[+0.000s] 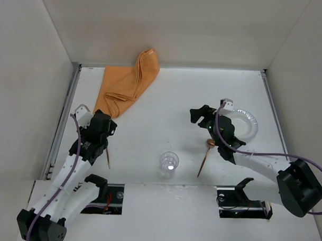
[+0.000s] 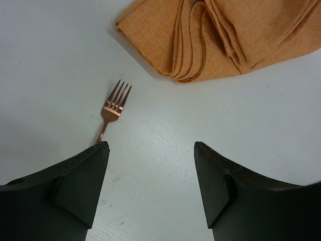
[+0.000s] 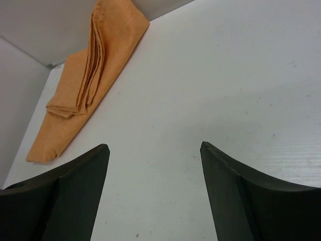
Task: Set the dinner table for one person
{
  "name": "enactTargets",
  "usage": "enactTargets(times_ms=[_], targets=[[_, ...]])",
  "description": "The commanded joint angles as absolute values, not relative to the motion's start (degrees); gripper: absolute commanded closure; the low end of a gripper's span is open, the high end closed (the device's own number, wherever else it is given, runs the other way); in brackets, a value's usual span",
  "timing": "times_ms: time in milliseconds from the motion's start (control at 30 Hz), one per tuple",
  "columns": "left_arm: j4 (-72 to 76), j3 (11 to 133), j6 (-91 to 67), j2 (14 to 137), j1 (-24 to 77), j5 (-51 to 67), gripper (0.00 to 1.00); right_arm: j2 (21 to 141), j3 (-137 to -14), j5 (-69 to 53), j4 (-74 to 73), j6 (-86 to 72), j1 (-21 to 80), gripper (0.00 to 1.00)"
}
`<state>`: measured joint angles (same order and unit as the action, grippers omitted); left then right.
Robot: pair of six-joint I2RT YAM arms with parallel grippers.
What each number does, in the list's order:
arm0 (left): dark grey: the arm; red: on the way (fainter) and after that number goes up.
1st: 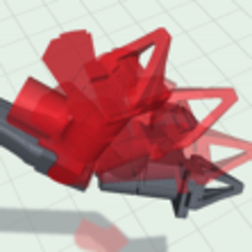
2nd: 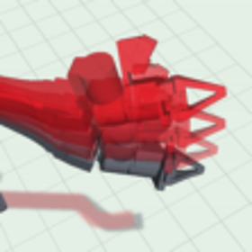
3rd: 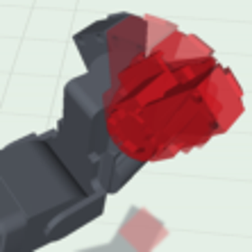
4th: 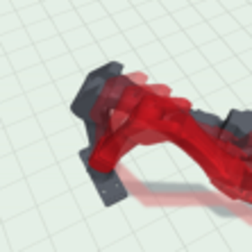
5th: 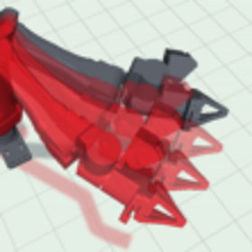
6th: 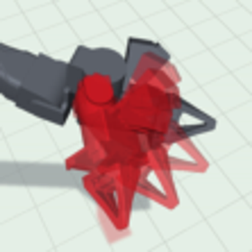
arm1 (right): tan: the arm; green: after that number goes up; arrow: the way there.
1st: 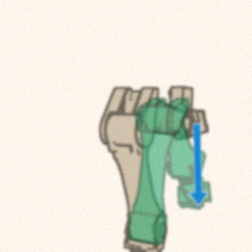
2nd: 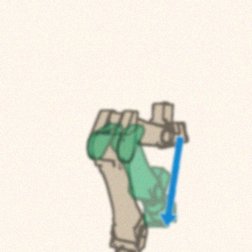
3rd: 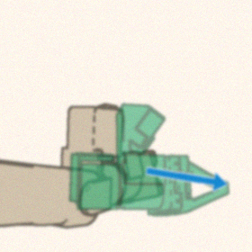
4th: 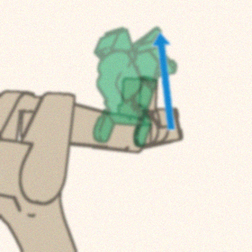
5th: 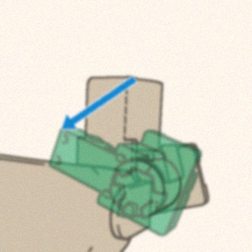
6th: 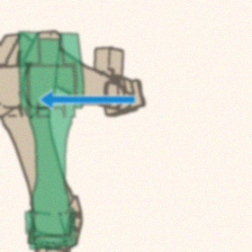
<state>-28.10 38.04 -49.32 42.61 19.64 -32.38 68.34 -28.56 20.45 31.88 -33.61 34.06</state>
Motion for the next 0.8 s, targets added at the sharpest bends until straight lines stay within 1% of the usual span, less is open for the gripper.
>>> enactTargets(times_ms=[0,100,167,200,300,367,400,467,500,633,733,767], targets=[[-24.8,41.1,-47.7,44.5,18.2,-31.6,0.34,68.9,-30.8,21.0,35.5,-32.3,35.1,0.21],[-22.4,42.1,-48.2,47.2,17.5,-31.1,0.34,69.1,-30.9,20.1,35.5,-32.7,35.1,0.24],[-19.1,42.1,-48.3,49.6,17.5,-30.6,0.34,69.3,-31.0,19.6,35.5,-32.7,35.1,0.3],[-17.2,42.2,-48.0,51.1,17.6,-30.2,0.34,69.3,-31.0,19.4,35.5,-32.8,35.1,0.36],[-13.2,43.8,-48.9,55.4,16.2,-27.5,0.34,69.7,-31.5,18.8,34.8,-33.0,35.1,0.67],[-9.8,44.1,-50.4,57.5,15.5,-26.1,0.34,70.6,-32.2,18.3,33.6,-33.4,35.1,0.78],[-7.9,44.1,-50.9,58.8,15.2,-25.8,0.34,71.1,-32.6,18.1,32.8,-33.7,35.1,0.79],[-5.2,44.6,-51.2,62.2,13.6,-24.1,0.34,71.6,-33.2,17.8,32.0,-33.8,35.1,0.79],[-4.1,45.1,-51.3,64.1,12.4,-23.0,0.34,71.8,-33.2,17.8,32.3,-33.8,35.2,0.77],[1.4,47.5,-53.4,72.6,7.6,-16.4,0.34,73.1,-33.3,17.5,33.1,-33.9,35.5,0.58],[5.7,50.7,-54.0,79.2,6.8,-11.6,0.36,73.3,-33.6,15.9,33.3,-34.3,35.6,0.48],[6.8,51.3,-54.7,80.8,7.2,-11.3,0.36,73.6,-33.7,15.6,33.4,-34.3,35.8,0.48]])
